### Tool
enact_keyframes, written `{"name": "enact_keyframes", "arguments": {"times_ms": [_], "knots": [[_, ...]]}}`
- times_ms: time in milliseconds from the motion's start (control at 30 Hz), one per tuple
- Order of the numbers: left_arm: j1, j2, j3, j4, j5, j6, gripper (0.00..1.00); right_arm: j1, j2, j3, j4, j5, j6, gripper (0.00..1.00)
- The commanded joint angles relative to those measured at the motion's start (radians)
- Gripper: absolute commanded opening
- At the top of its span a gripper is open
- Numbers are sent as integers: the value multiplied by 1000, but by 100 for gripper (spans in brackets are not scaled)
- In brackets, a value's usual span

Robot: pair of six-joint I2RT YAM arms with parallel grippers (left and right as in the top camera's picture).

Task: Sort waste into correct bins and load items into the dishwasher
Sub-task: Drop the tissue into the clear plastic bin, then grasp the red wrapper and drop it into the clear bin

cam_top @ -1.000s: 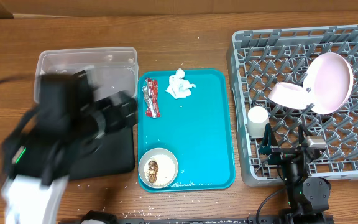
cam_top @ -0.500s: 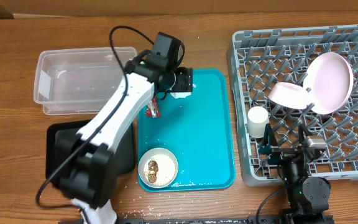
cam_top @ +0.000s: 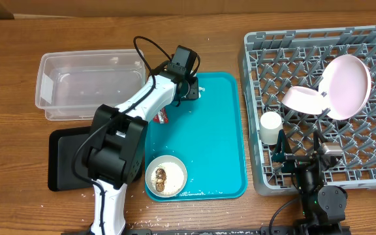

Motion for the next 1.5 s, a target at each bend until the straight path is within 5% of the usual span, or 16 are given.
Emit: {"name": "enact_keyframes", "arguments": {"times_ms": [0, 200, 500, 533, 600, 633, 767, 1167, 1467], "knots": [[1, -6, 37, -38, 12, -3, 4, -4, -11, -10, 4, 5, -4, 100], [35, -169, 148, -304, -18, -49, 4, -4, -11, -10, 4, 5, -4, 100], [171, -369, 156, -494, -342, -63, 4, -4, -11, -10, 4, 5, -4, 100], [188, -359, 153, -491, -344, -61, 13, -4, -11, -10, 4, 5, -4, 100], [222, -331, 151, -472, -347, -43, 59, -4, -11, -10, 4, 5, -4, 100], [237, -317, 151, -458, -346, -21, 69, -4, -11, -10, 4, 5, -4, 100], [262, -320, 175, -470, -243, 47, 52, -4, -11, -10, 4, 5, -4, 100], [-2, -299, 115, -518, -336, -22, 60, -4, -11, -10, 4, 5, -4, 100], [-18, -119, 18, -432, -362, -169, 55, -4, -11, -10, 4, 5, -4, 100]]}}
